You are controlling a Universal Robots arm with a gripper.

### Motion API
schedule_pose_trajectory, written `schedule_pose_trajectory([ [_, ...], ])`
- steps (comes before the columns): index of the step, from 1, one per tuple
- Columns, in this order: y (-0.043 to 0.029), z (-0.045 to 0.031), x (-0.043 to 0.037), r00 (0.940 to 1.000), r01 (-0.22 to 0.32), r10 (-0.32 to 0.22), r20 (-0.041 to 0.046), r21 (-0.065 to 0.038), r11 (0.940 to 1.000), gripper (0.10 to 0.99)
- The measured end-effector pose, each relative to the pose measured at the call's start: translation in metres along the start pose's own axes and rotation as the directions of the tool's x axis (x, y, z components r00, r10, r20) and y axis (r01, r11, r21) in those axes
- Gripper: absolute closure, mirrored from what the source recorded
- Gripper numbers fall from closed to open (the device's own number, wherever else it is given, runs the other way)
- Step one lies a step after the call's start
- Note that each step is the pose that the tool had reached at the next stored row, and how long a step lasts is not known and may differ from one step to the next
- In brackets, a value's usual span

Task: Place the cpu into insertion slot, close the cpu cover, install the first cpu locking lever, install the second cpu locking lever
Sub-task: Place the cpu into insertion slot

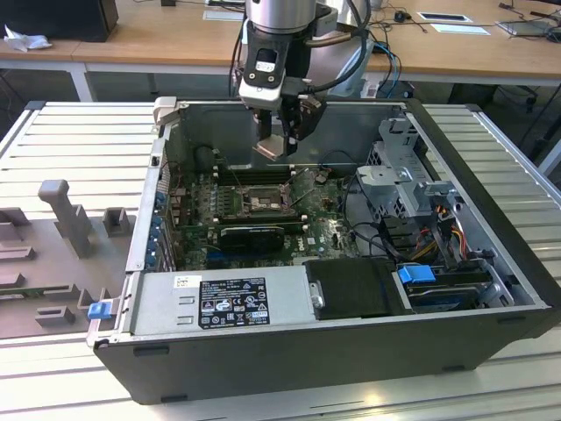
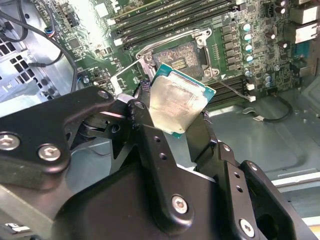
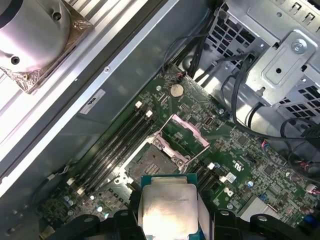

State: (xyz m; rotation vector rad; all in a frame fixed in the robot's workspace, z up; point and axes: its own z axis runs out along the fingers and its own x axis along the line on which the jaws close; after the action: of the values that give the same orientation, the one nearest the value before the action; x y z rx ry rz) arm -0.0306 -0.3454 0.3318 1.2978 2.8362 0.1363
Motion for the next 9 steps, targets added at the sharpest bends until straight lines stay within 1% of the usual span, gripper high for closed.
schedule_pose_trajectory([
  [6, -0.0004, 0.0044, -0.0001, 1.0, -0.001, 0.001, 0.0001, 0.0, 1.0, 0.557],
  [9, -0.0005, 0.0054, -0.0001, 1.0, -0.003, 0.003, 0.0003, 0.0, 1.0, 0.557],
])
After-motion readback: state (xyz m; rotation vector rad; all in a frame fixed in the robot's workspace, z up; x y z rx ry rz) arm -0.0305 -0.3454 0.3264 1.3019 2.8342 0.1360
